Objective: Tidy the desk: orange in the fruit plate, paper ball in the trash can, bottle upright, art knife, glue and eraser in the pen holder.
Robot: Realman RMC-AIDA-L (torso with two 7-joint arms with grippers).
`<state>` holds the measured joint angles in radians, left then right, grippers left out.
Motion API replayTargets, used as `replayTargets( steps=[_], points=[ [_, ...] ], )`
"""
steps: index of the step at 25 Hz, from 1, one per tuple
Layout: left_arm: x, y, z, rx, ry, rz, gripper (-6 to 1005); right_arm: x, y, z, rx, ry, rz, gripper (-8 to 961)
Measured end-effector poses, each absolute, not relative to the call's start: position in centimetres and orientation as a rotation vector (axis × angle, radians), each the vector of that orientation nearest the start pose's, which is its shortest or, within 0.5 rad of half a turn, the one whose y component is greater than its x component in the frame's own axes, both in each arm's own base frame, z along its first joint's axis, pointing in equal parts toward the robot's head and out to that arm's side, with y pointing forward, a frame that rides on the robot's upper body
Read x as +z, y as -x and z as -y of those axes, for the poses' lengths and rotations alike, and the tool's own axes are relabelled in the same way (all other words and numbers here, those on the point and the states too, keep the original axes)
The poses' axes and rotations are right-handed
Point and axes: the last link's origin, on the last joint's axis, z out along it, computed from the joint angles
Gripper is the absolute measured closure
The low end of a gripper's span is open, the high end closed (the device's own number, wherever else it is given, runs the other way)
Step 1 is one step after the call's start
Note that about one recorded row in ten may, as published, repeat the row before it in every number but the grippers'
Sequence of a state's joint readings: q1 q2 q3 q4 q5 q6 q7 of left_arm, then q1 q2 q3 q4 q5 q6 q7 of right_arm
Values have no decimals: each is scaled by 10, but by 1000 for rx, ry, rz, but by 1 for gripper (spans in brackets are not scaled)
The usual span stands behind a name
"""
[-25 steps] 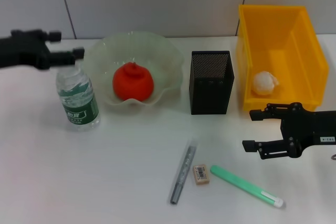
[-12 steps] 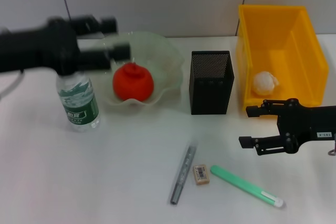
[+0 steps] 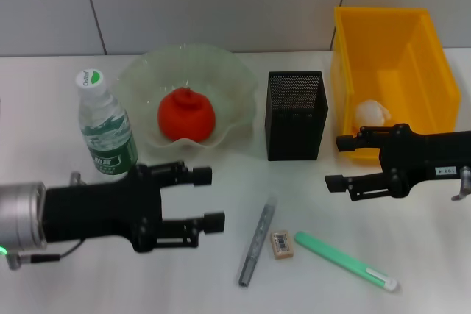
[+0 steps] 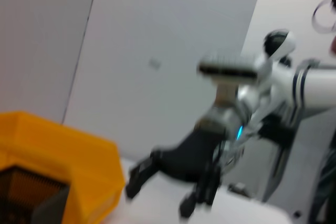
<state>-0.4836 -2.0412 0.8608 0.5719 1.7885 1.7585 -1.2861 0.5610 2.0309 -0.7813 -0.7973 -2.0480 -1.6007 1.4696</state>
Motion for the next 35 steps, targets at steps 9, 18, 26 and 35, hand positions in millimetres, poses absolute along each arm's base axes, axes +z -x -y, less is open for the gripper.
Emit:
replayTargets(
  steps=[9,18,26,35],
  points=[
    [-19,266,-284,-864,2859,444,214,43,-172,-366,244,2962,-663,151],
    [-31,274,-283,-777,2867,420,214,32,-120,-384,-314,2984,-596,153],
    [-33,273,-288,-742,2877,415,214,17,-110,-383,-472,3003,-499,156],
    [-34,273,-290,-737,2876,413,214,15,-109,-383,-493,2999,-480,158]
  ],
)
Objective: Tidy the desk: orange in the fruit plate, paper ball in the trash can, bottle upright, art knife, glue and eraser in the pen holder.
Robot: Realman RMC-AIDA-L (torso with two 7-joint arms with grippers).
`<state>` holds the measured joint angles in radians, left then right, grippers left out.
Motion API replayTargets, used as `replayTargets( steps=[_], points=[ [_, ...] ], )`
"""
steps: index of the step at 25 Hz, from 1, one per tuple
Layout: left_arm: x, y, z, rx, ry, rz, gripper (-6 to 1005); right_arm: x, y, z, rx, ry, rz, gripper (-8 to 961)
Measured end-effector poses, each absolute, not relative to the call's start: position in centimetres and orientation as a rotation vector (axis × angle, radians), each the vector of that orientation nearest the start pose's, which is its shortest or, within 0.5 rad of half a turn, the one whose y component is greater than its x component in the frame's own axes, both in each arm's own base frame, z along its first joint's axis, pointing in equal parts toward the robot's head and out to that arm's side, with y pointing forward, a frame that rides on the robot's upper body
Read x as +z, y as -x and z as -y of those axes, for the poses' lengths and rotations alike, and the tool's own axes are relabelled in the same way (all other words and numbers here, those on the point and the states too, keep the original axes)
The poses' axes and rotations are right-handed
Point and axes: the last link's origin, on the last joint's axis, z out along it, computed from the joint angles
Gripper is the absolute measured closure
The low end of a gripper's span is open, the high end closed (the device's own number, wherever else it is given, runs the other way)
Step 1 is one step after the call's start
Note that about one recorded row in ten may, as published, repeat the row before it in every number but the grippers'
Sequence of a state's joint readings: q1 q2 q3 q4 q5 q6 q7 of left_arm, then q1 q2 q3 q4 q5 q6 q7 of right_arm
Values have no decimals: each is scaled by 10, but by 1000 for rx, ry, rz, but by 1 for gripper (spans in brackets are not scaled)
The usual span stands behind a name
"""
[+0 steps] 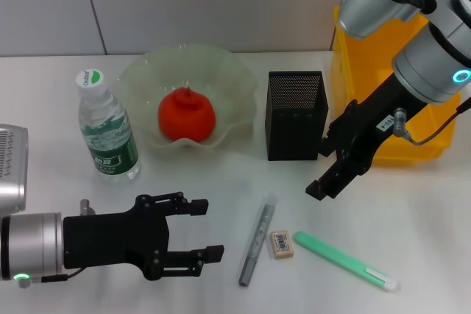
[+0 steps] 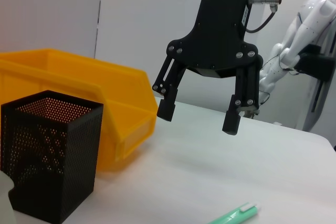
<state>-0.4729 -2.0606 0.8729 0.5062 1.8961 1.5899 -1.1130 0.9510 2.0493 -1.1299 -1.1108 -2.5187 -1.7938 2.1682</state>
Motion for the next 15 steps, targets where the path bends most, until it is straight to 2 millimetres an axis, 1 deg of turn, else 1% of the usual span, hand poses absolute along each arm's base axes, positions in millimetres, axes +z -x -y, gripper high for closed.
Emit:
replayTargets(
  steps=[4,9,15],
  points=[
    [-34,272,-290,-736,2875,413,214,11,-109,-384,-500,3012,-468,159],
    [-34,273,-290,-732,2874,414,214,3,-114,-384,-497,3040,-414,160],
    [-34,273,-290,-732,2874,414,214,-5,-116,-381,-543,3068,-342,162]
  ],
)
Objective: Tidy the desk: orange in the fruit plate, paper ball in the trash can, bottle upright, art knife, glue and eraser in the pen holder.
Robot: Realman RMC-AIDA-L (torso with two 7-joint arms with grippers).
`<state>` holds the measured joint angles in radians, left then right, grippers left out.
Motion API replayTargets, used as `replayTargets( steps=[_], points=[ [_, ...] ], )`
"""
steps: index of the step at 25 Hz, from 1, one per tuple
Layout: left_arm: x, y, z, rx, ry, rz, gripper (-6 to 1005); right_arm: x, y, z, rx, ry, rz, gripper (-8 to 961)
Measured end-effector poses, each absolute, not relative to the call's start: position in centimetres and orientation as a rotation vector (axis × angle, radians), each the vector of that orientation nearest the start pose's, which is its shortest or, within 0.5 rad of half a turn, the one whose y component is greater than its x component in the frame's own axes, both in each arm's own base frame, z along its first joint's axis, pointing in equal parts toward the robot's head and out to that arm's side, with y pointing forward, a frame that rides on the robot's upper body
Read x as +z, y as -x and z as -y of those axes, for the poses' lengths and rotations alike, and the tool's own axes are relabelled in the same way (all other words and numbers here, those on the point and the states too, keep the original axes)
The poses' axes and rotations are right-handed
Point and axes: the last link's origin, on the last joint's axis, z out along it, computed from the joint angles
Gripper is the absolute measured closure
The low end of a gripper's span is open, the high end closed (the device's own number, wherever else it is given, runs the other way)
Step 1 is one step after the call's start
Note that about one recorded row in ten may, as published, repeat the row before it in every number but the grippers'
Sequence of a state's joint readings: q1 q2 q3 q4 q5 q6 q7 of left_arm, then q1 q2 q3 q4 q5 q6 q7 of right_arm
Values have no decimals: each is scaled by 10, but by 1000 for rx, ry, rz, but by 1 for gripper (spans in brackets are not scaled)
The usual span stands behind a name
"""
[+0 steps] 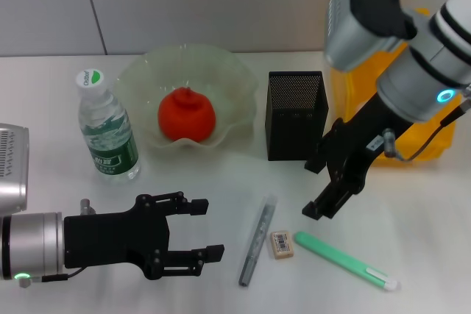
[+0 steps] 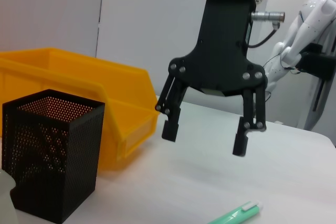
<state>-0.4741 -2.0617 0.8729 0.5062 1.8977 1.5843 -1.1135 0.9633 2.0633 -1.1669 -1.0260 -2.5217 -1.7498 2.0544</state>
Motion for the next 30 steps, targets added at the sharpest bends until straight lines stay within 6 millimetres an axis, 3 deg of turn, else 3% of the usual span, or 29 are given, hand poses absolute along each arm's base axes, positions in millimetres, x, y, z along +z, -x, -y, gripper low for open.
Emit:
replayTargets(
  steps=[17,22,30],
  points=[
    [-34,272,-290,-736,2876,418,214,-38,-122,-371,-701,3166,-137,167],
    [-34,272,-290,-736,2876,418,214,-39,-125,-369,-807,3130,-179,168],
    [-34,273,-291,-735,2871,436,214,-35,-127,-363,-1031,2974,-439,170]
  ],
)
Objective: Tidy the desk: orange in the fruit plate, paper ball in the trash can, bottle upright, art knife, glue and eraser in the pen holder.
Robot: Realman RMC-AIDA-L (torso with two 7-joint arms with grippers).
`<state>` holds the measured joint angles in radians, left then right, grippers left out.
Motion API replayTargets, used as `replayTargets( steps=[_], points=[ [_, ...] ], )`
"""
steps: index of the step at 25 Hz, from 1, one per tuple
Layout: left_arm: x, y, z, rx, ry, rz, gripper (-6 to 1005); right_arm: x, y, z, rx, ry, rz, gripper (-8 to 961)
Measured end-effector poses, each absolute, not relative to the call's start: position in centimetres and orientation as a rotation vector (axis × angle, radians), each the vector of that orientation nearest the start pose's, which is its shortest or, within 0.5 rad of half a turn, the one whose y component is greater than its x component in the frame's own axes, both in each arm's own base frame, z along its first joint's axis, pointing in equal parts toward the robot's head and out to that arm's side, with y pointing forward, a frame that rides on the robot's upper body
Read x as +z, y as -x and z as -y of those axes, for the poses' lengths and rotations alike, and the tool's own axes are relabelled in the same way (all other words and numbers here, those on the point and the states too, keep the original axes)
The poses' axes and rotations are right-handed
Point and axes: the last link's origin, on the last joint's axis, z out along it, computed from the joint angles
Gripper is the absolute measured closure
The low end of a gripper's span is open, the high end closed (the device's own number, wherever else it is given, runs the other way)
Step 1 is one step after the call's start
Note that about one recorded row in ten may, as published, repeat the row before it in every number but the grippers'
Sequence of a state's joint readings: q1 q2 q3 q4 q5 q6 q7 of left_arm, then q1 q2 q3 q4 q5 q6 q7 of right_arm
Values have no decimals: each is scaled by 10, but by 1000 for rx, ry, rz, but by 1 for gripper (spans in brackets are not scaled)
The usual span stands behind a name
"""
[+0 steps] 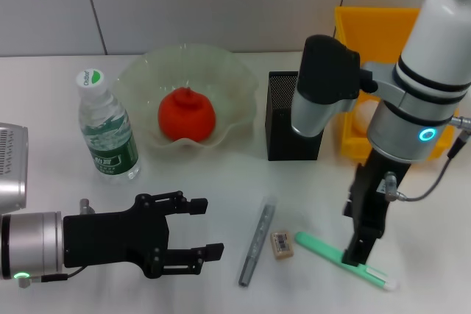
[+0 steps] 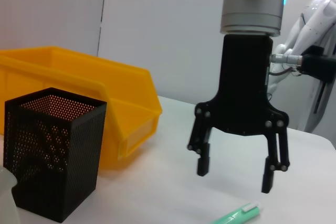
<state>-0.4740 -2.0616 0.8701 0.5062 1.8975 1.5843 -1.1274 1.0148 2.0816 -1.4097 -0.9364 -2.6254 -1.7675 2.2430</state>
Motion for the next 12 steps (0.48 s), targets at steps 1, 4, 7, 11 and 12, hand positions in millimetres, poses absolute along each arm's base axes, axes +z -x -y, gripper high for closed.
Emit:
replayTargets(
  steps=[1,4,7,11,12],
  points=[
    [-34,273,-291,-736,2869,437,214,-36,-129,-360,-1105,2922,-511,171],
    [-34,273,-291,-737,2866,439,214,-37,-130,-356,-1166,2884,-566,171],
    [-33,274,-291,-737,2860,442,214,-38,-131,-349,-1235,2832,-647,172],
    [-33,275,-293,-728,2853,443,214,-40,-137,-344,-1275,2778,-744,173],
    [-33,274,-293,-726,2852,442,214,-40,-137,-344,-1275,2778,-744,173]
  ],
)
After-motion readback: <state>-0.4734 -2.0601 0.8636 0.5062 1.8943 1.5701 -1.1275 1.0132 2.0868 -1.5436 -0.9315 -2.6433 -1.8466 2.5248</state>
